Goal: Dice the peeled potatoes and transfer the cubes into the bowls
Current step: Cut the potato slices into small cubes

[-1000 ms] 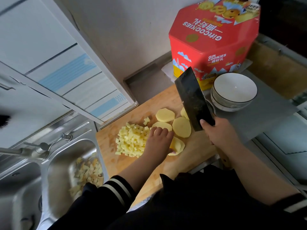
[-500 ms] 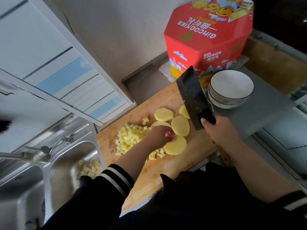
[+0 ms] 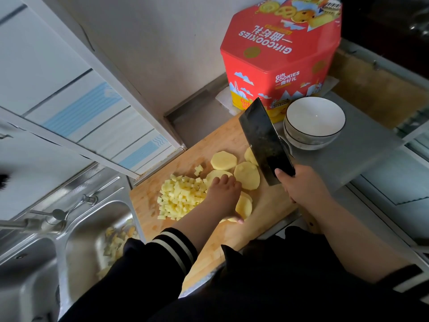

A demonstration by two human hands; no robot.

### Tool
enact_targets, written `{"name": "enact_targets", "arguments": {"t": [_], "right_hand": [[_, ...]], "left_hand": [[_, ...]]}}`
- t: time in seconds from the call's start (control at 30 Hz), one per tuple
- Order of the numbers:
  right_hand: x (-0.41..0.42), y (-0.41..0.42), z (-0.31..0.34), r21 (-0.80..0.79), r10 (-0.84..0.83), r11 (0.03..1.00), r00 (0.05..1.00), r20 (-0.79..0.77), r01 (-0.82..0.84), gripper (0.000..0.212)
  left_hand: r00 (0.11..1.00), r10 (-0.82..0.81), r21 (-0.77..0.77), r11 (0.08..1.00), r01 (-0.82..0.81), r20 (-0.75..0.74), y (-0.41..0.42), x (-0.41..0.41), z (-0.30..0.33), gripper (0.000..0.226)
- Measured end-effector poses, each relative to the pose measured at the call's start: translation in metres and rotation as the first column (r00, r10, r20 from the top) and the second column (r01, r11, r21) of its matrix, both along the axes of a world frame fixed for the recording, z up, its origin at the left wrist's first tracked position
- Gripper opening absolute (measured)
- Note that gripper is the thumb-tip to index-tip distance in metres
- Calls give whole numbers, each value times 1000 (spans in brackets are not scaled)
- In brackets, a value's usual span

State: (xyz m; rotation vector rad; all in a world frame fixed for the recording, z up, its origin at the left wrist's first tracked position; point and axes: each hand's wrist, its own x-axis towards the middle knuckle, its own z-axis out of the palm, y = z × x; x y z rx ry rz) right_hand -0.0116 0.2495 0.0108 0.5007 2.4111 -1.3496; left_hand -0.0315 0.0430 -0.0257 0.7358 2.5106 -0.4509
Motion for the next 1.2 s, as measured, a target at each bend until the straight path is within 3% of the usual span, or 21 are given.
{"name": "enact_targets", "arguments": {"t": [0.3, 0.4, 0.6, 0.73, 0.87, 0.97, 1.03, 1.1, 1.2], "right_hand": [[2, -6, 0, 10, 50, 999, 998, 41, -50, 34], [3, -6, 2, 8, 54, 998, 998, 41, -55, 34], [2, -10, 5, 12, 64, 998, 998, 25, -65, 31], [1, -14, 5, 4, 99, 995, 994, 51, -100, 32], [1, -23, 10, 45, 143, 989, 990, 5, -143, 35], [2, -36, 9, 115, 200, 974, 979, -37, -195, 34], [2, -45, 9, 168, 244, 960, 965, -94, -226, 31], [4, -55, 14, 195, 294, 943, 950, -108, -270, 35], [6, -68, 21, 266, 395, 893, 916, -71, -364, 36]], "left_hand": [[1000, 9, 7, 1000, -9, -3, 7, -3, 5, 102], [999, -1, 67, 998, 4, -42, 6, 8, 6, 90], [997, 75, 256, 964, -68, -17, 6, 23, 12, 44], [980, 198, 375, 911, -173, -28, 4, 23, 33, 39], [876, 481, 556, 721, -415, 30, -20, 31, 66, 39], [672, 710, 618, 437, -654, 209, -63, 48, 76, 38], [543, 775, 594, 281, -754, 323, -94, 64, 75, 34], [442, 812, 541, 191, -819, 381, -121, 85, 66, 35], [345, 845, 425, 159, -891, 408, -145, 113, 42, 40]]}}
